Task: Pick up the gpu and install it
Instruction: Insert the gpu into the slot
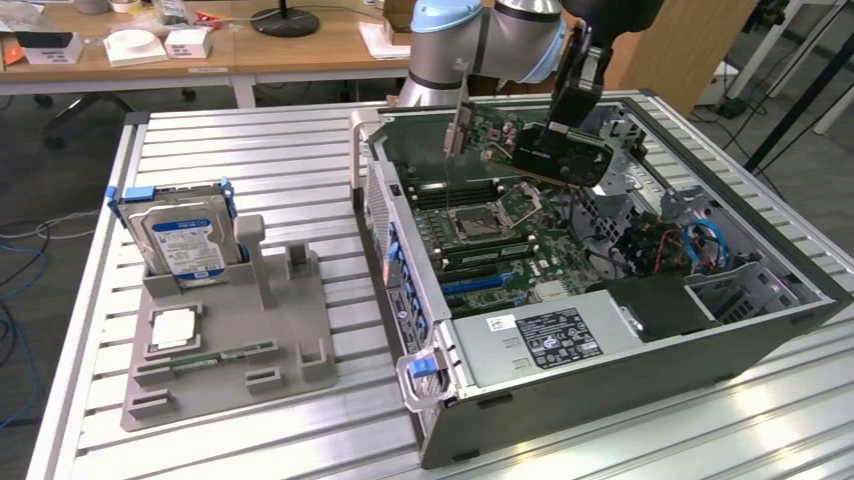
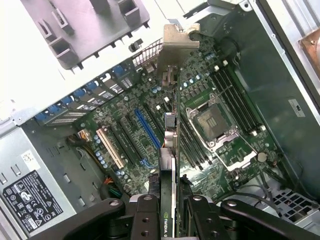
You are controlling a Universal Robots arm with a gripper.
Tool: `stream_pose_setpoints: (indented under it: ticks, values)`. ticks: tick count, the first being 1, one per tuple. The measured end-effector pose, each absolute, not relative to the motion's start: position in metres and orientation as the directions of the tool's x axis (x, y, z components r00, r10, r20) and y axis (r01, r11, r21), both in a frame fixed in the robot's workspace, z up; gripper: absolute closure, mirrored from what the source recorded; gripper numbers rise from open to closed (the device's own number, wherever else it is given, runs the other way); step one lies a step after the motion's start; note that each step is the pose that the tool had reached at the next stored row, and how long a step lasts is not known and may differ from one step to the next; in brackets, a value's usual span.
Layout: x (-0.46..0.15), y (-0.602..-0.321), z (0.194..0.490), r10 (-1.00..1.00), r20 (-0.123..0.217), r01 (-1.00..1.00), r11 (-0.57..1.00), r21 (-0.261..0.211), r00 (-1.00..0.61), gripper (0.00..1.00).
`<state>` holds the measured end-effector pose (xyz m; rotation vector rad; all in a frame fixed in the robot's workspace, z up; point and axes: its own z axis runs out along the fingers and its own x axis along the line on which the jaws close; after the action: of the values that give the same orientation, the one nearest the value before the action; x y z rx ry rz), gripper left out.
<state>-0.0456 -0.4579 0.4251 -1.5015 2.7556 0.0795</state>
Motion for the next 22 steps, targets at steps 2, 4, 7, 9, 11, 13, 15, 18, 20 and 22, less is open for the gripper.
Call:
stream_pose_setpoints:
  ticks: [2, 4, 7, 9, 11, 13, 15, 18, 20, 22]
  values:
    - [-0.0456, -0.4579, 0.4251, -0.845, -0.026, -0.845, 0.533, 0.043, -0.534, 0.74]
    - [-0.0456, -0.4579, 0.4251, -0.850, -0.026, -0.850, 0.524, 0.043, -0.526, 0.74]
    - [-0.0456, -0.4579, 0.4251, -0.859, -0.026, -0.859, 0.511, 0.043, -0.512, 0.74]
    - [-0.0456, -0.4579, 0.4251, -0.864, -0.026, -0.864, 0.502, 0.043, -0.503, 0.74]
    - [-0.0456, -0.4579, 0.4251, -0.869, -0.026, -0.869, 0.493, 0.043, -0.494, 0.74]
    - [-0.0456, -0.4579, 0.4251, -0.875, -0.026, -0.875, 0.482, 0.043, -0.484, 0.74]
    - [-0.0456, -0.4579, 0.4251, -0.881, -0.027, -0.881, 0.471, 0.043, -0.473, 0.74]
    - [-0.0456, -0.4579, 0.4251, -0.890, -0.026, -0.890, 0.454, 0.043, -0.456, 0.74]
    - [-0.0456, -0.4579, 0.4251, -0.896, -0.026, -0.895, 0.443, 0.043, -0.444, 0.74]
    - [-0.0456, -0.4579, 0.4251, -0.901, -0.027, -0.901, 0.432, 0.043, -0.433, 0.74]
